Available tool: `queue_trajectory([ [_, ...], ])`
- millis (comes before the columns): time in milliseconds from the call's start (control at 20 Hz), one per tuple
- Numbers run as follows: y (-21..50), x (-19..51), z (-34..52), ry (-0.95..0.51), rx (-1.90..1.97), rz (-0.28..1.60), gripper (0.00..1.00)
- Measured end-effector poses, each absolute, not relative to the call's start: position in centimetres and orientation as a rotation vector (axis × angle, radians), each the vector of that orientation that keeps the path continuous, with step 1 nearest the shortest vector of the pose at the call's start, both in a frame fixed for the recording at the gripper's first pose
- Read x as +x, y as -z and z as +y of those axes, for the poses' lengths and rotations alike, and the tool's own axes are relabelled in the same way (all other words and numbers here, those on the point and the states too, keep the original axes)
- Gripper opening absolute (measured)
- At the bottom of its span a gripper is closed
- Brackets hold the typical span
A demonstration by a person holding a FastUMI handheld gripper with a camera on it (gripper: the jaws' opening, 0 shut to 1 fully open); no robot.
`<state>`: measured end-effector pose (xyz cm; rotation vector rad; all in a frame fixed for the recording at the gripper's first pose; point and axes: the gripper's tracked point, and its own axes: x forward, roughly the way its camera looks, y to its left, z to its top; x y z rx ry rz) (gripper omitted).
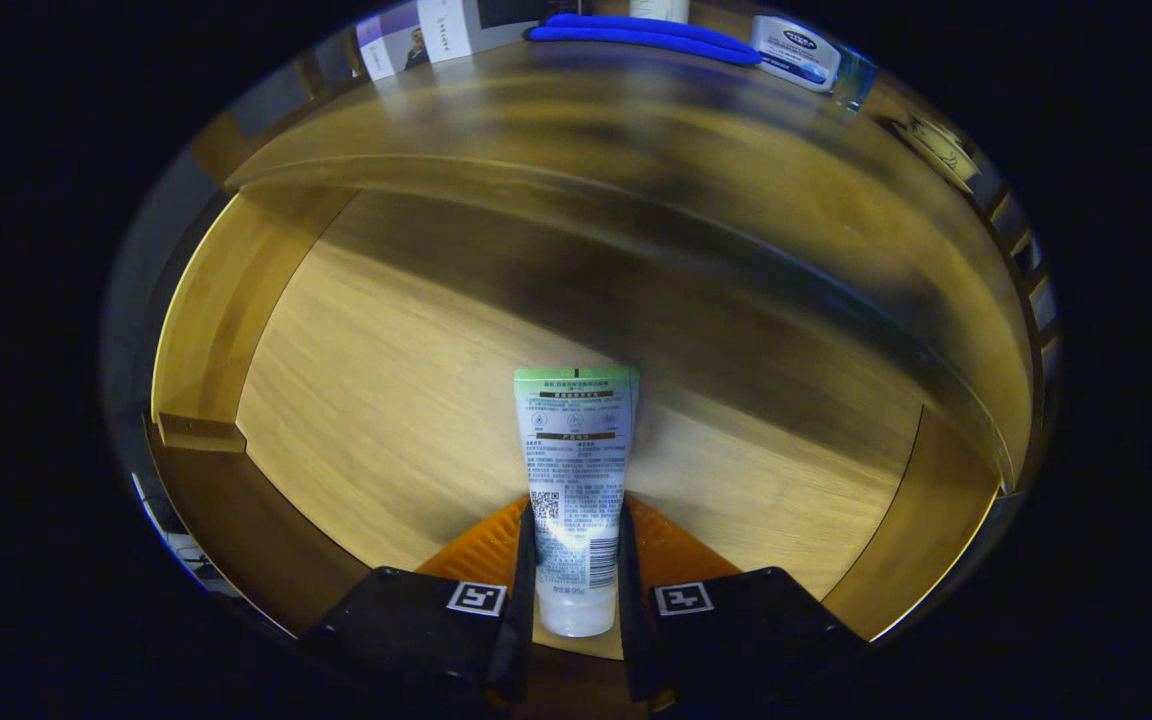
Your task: Pull open the drawer, take out the items inside it, and place them on the countertop above the cabinet.
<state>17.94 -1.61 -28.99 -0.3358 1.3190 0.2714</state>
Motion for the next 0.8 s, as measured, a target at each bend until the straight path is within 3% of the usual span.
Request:
queue_trajectory([
  [800,21.4,16.0,-2.8,-0.3,-0.273,1.141,0.39],
])
